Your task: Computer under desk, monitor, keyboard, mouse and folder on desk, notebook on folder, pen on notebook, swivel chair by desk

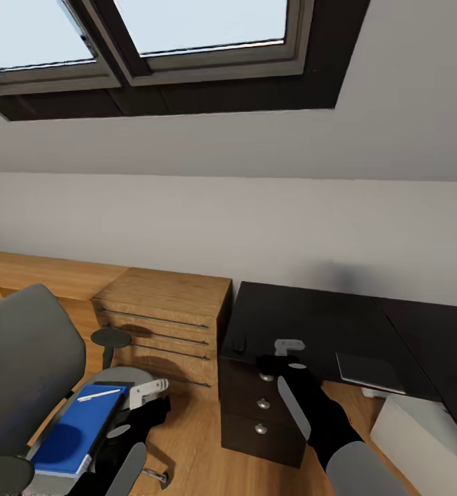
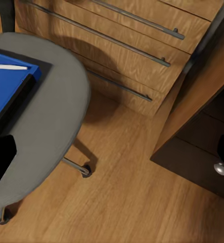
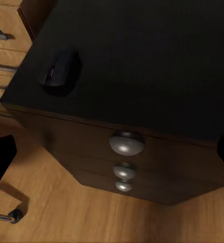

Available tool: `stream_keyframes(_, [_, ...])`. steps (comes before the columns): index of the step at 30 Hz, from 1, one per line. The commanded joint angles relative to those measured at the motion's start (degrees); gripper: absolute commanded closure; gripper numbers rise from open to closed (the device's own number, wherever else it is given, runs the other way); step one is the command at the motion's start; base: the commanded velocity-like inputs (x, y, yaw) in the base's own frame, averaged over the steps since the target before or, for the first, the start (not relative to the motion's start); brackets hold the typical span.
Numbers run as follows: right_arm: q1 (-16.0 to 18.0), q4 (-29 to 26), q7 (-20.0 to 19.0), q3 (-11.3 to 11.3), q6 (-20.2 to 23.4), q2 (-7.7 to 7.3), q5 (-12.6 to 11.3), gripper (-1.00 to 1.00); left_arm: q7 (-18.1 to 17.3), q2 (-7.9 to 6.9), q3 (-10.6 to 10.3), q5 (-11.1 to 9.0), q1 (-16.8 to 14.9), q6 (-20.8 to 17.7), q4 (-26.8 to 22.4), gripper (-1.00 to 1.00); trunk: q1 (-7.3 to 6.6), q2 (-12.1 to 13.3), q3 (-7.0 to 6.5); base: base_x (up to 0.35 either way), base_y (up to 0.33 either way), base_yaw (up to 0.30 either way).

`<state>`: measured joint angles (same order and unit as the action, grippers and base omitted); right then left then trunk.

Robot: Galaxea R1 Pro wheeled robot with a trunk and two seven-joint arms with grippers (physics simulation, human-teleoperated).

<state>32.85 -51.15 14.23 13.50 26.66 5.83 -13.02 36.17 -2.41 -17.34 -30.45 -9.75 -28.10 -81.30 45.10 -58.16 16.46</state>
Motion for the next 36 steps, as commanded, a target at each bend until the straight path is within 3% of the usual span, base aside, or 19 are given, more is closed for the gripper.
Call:
stream_keyframes(1, [0.0, -0.1, 0.5, 0.2, 0.2, -0.03, -0.6, -1.00, 0.6, -0.09, -1.0, -0.4, -0.1, 0.4, -0.1, -1.00, 0.01, -0.1, 0.11, 0.018, 0.003, 0.253])
stream_keyframes(13, [0.0, 0.0, 0.4, 0.3, 0.1, -0.03, -0.6, -1.00, 0.7, -0.06, -3.4, -0.6, -0.1, 2.0, 0.0, -1.00, 0.01, -0.1, 0.45, 0.241, 0.001, 0.255])
stream_keyframes(19, [0.0, 0.2, 0.4, 0.4, -0.3, -0.03, -0.6, -1.00, 0.8, -0.05, -7.1, -0.6, -0.1, 2.1, 0.1, -1.00, 0.01, -0.1, 0.63, 0.311, 0.000, 0.255])
stream_keyframes(21, [-0.1, 1.0, 0.4, 1.8, -0.6, -0.02, -0.6, -1.00, 0.8, -0.05, -8.5, -0.6, -0.1, 2.1, 0.1, -1.00, 0.01, -0.1, 0.68, 0.263, 0.000, 0.201])
stream_keyframes(24, [-0.1, 1.6, 0.3, 3.1, -2.2, -0.01, -0.6, -1.00, 0.8, -0.05, -8.8, -0.6, -0.1, 2.0, 0.1, -1.00, 0.01, -0.1, 0.69, 0.068, 0.000, 0.050])
stream_keyframes(36, [0.0, 6.1, 0.4, 2.8, -6.6, -0.33, -0.4, -1.00, 0.7, -0.06, -8.8, -0.6, -0.1, 2.1, 0.1, -1.00, 0.01, -0.1, 0.70, 0.109, 0.000, 0.004])
